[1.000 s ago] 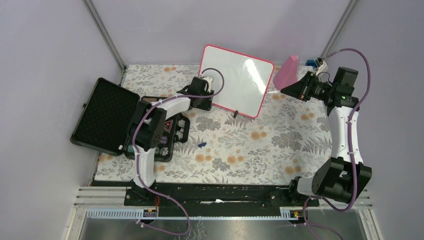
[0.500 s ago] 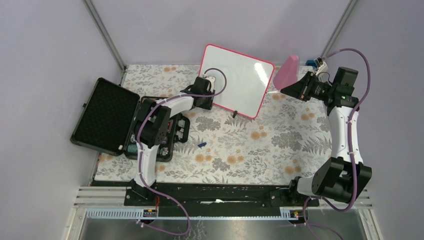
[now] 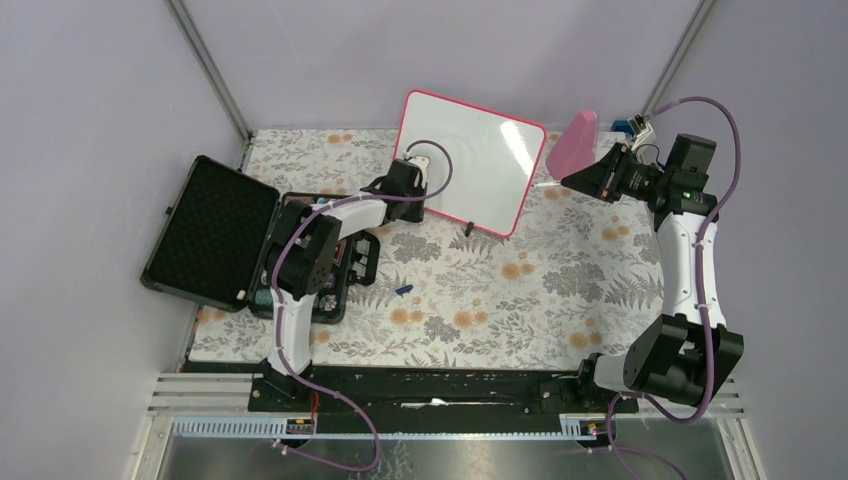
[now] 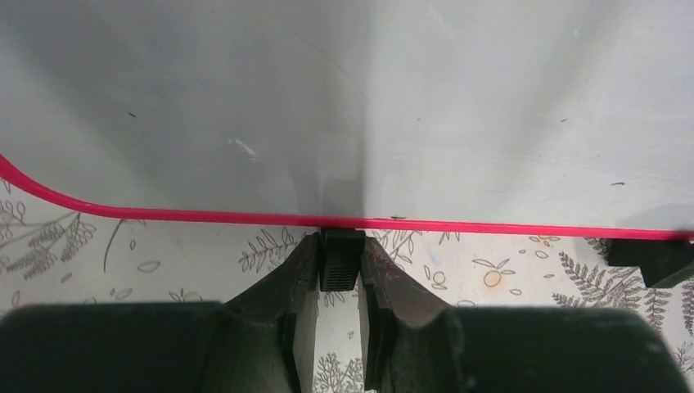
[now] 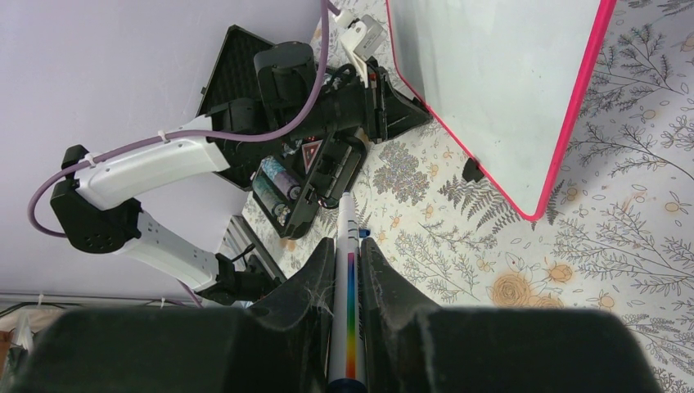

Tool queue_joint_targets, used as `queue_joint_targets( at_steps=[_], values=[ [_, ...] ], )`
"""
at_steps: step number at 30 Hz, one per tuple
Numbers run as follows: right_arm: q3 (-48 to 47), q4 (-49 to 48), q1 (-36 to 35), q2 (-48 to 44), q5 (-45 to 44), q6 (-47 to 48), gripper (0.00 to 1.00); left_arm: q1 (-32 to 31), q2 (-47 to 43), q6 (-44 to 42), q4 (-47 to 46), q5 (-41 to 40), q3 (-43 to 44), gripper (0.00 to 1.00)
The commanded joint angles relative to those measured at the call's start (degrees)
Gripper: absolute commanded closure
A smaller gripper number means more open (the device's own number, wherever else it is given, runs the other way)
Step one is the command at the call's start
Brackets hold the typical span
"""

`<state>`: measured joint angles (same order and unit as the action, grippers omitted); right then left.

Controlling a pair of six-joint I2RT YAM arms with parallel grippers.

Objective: Write a sentence on the whiteboard
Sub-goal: Move the whiteboard to the center of the board.

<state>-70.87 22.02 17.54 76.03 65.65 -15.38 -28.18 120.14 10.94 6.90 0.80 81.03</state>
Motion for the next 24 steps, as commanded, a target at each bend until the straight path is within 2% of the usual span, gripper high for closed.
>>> queue_joint_targets(
  at_steps=[1, 5, 8, 13, 20, 24],
  values=[
    [-2.3, -0.8, 0.3, -0.2, 1.6, -0.2, 1.00, -1.7, -4.0, 4.6, 3.0, -0.6, -3.8, 0.85],
    [-2.1, -0.7, 0.2, -0.6, 1.7, -0.3, 1.00, -3.6, -5.4, 6.0, 3.8, 0.4, -5.3, 0.77],
    [-2.0, -0.7, 0.3, -1.0, 1.7, -0.2, 1.00, -5.3, -6.4, 6.4, 4.6, 0.5, -6.1, 0.66],
    [-2.5, -0.7, 0.3, -1.3, 2.0, -0.5, 1.00, -7.3, -7.4, 7.8, 4.8, 2.8, -7.3, 0.52],
    [-2.5, -0.6, 0.3, -1.1, 1.9, -0.2, 1.00, -10.5, -8.7, 6.8, -0.2, 6.6, -9.0, 0.47],
    [-3.1, 0.7, 0.3, -1.1, 1.8, 1.0, 1.00, -11.9, -9.4, 3.7, 0.2, 8.5, -7.8, 0.47]
  ],
)
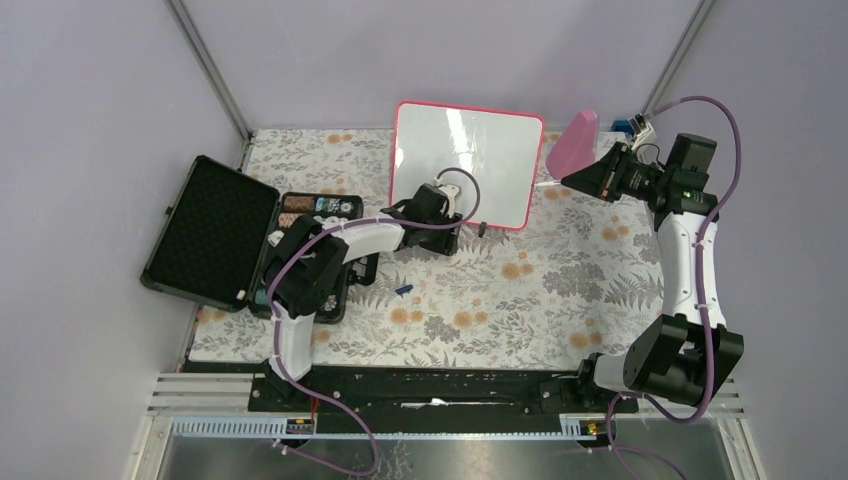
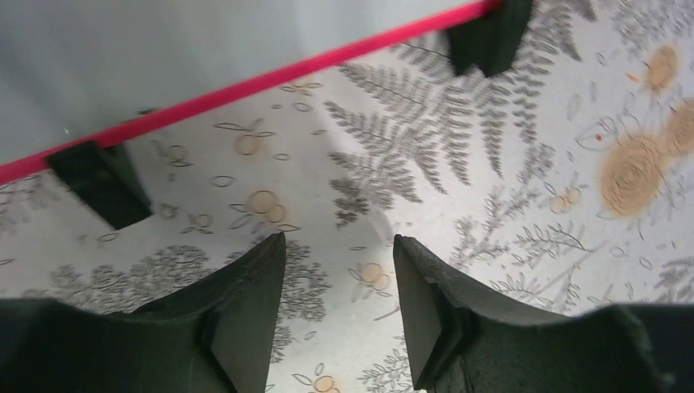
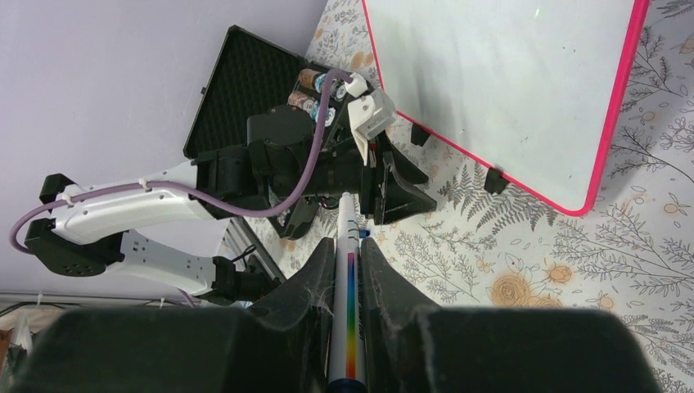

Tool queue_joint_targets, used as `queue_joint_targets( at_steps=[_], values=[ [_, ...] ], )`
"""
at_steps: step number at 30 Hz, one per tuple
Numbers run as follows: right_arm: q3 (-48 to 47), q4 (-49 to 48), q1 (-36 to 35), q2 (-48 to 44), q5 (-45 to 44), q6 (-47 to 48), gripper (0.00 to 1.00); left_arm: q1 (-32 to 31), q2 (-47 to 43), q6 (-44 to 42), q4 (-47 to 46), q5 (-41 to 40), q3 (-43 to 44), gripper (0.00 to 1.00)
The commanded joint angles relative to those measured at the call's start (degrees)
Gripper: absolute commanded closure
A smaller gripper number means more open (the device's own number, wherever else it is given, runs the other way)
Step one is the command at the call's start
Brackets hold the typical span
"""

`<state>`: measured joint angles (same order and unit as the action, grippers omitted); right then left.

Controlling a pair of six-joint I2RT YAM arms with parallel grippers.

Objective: Write a sentence on the whiteboard
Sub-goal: Move the whiteboard to the center of the board.

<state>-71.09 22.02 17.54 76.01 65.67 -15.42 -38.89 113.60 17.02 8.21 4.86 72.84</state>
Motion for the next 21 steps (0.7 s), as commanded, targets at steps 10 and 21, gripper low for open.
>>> queue_joint_targets(
  at_steps=[10, 21],
  values=[
    [-3.4, 0.9, 0.5, -0.9, 1.7, 1.2, 1.00, 1.1, -9.7, -1.4, 2.7, -8.7, -3.6, 0.48],
    [-4.0, 2.9, 0.7, -1.7, 0.2, 3.0, 1.00, 6.8, -2.2, -0.3, 1.5, -7.5, 5.4, 0.51]
  ],
)
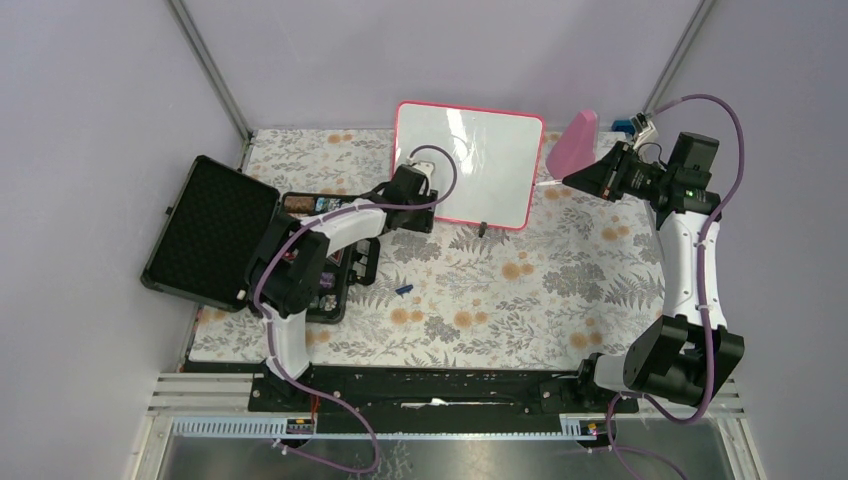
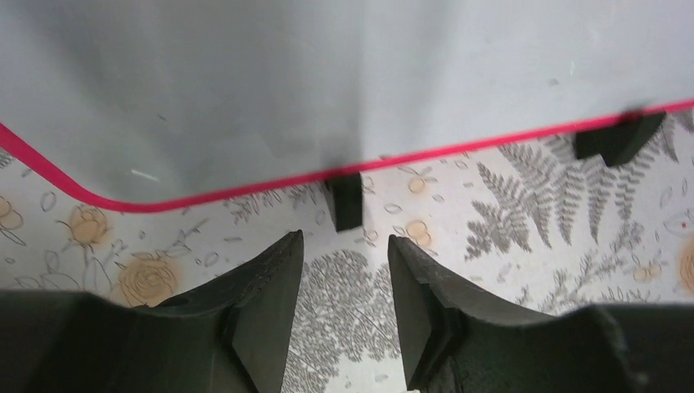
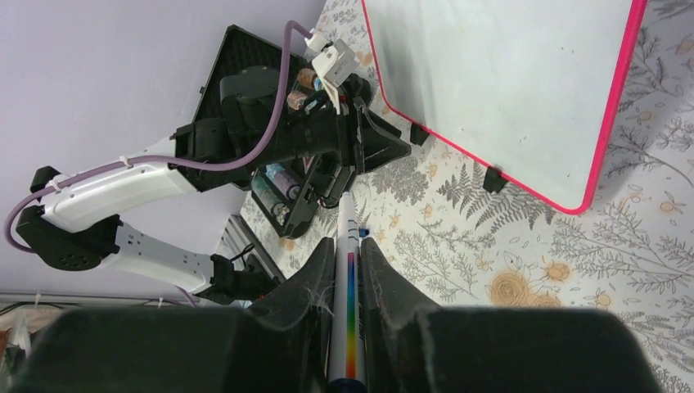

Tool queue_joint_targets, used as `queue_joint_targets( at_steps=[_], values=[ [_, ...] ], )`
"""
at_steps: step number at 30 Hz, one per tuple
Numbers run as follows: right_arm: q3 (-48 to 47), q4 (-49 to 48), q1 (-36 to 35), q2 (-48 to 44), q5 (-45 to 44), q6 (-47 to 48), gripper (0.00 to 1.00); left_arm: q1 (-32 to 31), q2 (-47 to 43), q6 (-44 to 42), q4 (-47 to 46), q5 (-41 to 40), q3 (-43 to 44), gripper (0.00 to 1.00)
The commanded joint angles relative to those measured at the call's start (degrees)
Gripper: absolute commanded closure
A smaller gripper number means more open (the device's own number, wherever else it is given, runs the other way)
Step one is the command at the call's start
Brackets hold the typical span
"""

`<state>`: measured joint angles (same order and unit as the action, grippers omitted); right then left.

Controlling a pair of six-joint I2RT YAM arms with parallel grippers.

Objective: Write a sentence on the whiteboard
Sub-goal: Move the whiteboard to the center of the board.

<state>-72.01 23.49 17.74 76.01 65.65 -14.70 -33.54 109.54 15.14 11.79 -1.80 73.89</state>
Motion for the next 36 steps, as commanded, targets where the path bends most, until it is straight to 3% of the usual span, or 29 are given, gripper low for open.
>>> queue_joint_targets(
  at_steps=[1, 9, 17, 21, 28, 36],
  values=[
    [-3.1, 1.7, 0.5, -1.9, -0.2, 2.6, 1.00, 1.6, 2.4, 2.0, -2.1, -0.6, 5.1, 0.51],
    [-2.4, 1.7, 0.5, -2.0, -0.9, 3.6, 1.00, 1.5, 7.2, 3.9, -1.4, -1.6, 9.6, 0.58],
    [-2.5, 1.7, 0.6, -2.2, -1.3, 4.2, 1.00, 1.3, 8.0, 7.4, 0.5, -1.8, 9.4, 0.88],
    [-2.6, 1.6, 0.7, -2.3, -1.7, 4.1, 1.00, -0.5, 4.1, 12.2, 0.0, -5.9, 4.3, 0.96],
    [-2.9, 1.6, 0.6, -2.8, -2.1, 3.7, 1.00, -6.9, 0.9, 24.5, 5.9, -14.6, 0.8, 1.00],
    [-3.5, 1.7, 0.9, -3.3, -2.1, 3.4, 1.00, -9.6, 0.2, 36.2, 4.8, -5.9, -0.4, 1.00]
  ],
)
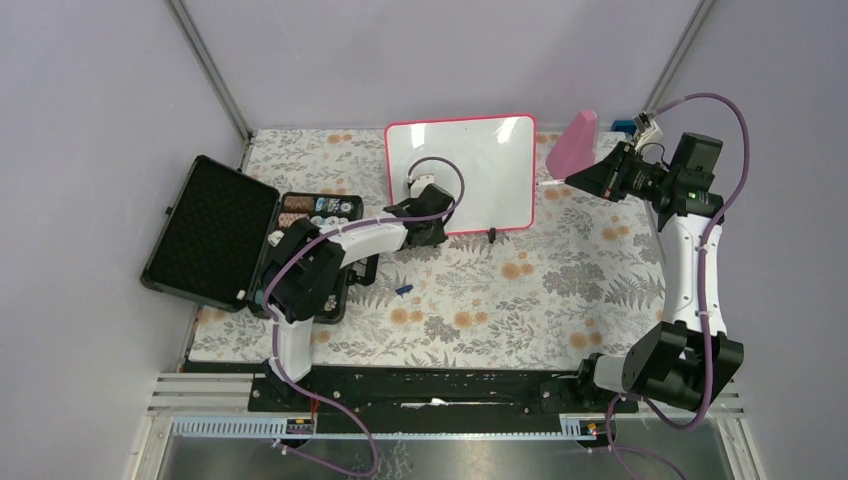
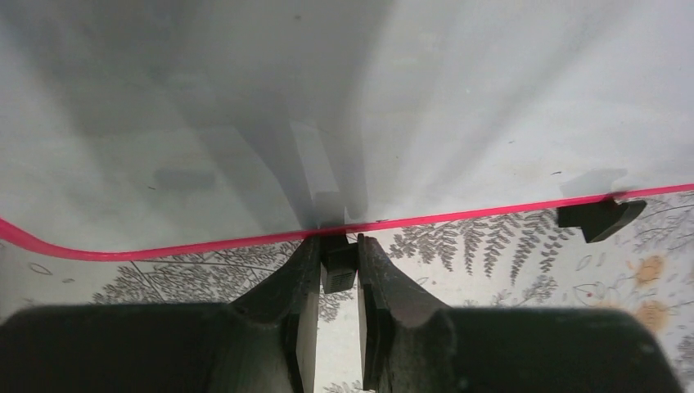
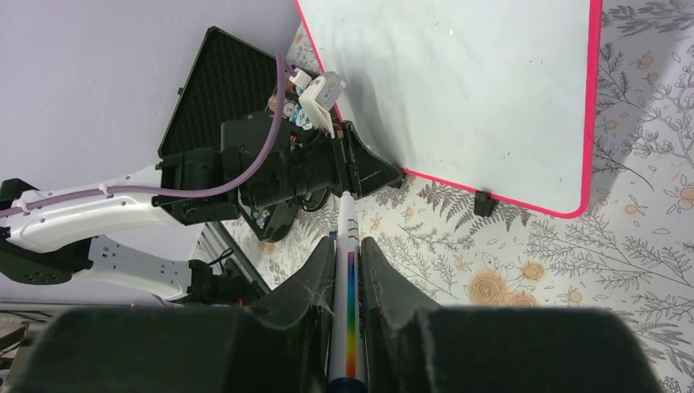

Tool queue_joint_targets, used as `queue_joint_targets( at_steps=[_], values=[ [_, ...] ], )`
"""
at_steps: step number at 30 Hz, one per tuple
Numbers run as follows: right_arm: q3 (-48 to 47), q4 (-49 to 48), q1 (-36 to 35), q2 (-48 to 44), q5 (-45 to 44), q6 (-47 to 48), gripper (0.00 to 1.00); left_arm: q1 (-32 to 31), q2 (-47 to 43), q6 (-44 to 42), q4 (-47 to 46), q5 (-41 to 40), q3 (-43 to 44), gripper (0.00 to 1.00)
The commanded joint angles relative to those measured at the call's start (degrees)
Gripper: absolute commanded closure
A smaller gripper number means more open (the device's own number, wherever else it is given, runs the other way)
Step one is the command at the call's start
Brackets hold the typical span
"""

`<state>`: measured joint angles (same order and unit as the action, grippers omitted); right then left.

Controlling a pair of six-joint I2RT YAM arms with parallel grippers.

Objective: Write a sentence on the whiteboard
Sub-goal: Move the whiteboard to the center of the board.

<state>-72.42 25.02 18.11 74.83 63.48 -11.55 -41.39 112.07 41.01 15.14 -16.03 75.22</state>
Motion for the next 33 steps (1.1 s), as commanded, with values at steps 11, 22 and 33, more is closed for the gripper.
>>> queue_joint_targets(
  at_steps=[11, 22, 33],
  values=[
    [-4.4, 0.1, 2.4, -2.0, 1.0, -0.2, 1.00, -6.8, 2.7, 22.1, 2.8, 14.5, 2.7, 0.95],
    [-4.5, 1.6, 3.0, -1.4, 1.5, 1.5, 1.00, -8.4, -1.4, 18.1, 6.8, 12.7, -1.8, 0.98],
    [-4.5, 1.6, 3.0, -1.9, 1.4, 1.4, 1.00, -8.8, -5.0, 13.8, 3.6, 17.7, -5.3, 0.65]
  ],
)
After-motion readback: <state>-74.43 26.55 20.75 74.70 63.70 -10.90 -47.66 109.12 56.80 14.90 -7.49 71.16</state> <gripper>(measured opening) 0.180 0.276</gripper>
